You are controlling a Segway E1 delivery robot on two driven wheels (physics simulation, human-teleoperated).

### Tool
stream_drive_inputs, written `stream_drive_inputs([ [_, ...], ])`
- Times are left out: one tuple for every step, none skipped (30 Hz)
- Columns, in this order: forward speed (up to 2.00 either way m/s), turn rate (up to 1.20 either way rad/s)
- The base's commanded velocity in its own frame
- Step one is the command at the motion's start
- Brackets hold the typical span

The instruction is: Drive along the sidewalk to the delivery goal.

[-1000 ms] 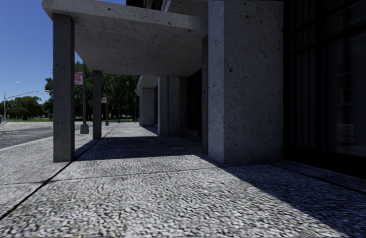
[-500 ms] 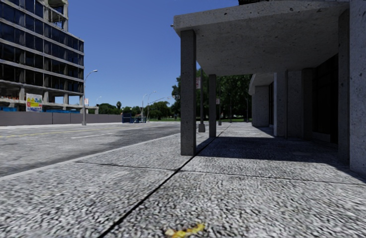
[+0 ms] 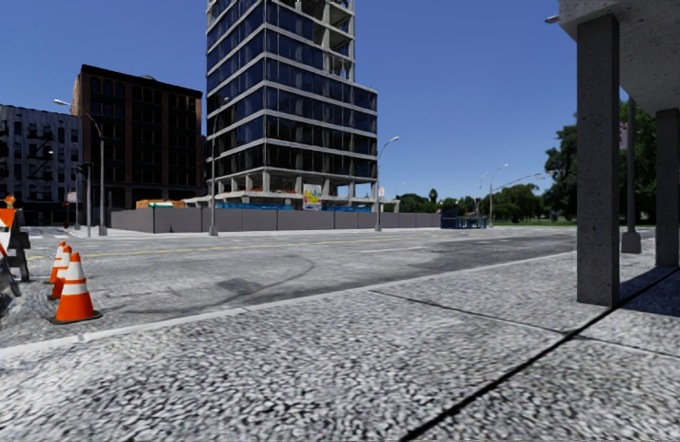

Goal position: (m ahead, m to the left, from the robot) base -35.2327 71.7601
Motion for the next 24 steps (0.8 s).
stream_drive_inputs([
  [0.00,1.20],
  [0.00,1.20],
  [0.00,1.20],
  [0.00,1.20],
  [0.00,1.20],
  [0.00,1.20],
  [0.00,1.20],
  [0.00,1.20],
  [0.00,1.20],
  [0.00,1.20],
  [0.00,1.20],
  [0.00,1.20],
  [0.00,1.20],
  [0.00,1.20],
  [0.00,1.20],
  [0.00,1.20],
  [0.00,1.20],
  [0.00,1.20],
  [0.00,1.20],
  [0.00,1.20],
  [0.00,1.20],
  [0.00,1.20],
  [0.00,1.20],
  [0.00,1.20],
])
